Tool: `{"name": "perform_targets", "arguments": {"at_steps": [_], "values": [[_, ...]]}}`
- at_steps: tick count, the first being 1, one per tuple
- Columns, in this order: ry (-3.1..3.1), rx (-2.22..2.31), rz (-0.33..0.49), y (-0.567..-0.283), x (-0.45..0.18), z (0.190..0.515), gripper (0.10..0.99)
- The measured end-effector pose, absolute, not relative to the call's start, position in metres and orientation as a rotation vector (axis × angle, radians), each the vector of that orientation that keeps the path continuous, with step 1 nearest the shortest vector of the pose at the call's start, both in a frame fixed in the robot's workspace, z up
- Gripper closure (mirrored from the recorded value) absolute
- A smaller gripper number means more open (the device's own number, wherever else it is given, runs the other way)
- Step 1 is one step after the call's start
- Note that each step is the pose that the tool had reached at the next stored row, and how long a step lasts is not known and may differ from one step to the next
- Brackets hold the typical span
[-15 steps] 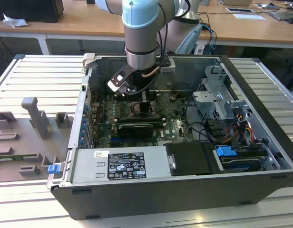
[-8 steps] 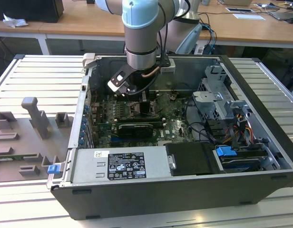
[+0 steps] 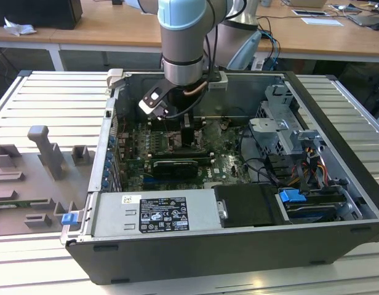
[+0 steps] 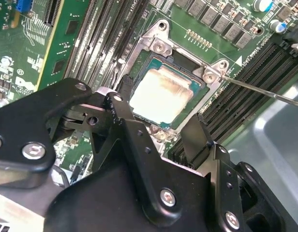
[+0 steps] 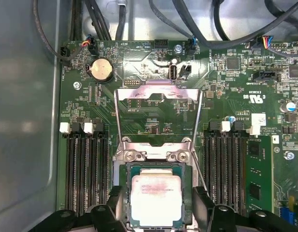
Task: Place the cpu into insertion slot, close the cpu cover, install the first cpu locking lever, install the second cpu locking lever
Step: 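Place the cpu into insertion slot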
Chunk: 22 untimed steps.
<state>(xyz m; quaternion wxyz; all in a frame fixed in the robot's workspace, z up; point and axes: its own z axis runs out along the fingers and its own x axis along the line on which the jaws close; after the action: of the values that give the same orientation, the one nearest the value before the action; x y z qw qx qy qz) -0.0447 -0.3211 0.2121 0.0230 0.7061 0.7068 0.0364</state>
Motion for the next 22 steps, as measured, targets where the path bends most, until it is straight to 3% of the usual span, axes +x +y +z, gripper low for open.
{"name": "perform_targets", "arguments": {"at_steps": [2, 6, 9, 13, 22], "values": [[2.188, 2.187, 0.112, -0.3211, -0.0447, 0.2148, 0.427], [2.188, 2.188, 0.112, -0.3211, -0.0447, 0.2183, 0.675], [2.188, 2.188, 0.112, -0.3210, -0.0446, 0.2193, 0.737], [2.188, 2.188, 0.111, -0.3211, -0.0446, 0.2212, 0.976], [2.188, 2.189, 0.111, -0.3211, -0.0446, 0.2233, 0.980]]}}
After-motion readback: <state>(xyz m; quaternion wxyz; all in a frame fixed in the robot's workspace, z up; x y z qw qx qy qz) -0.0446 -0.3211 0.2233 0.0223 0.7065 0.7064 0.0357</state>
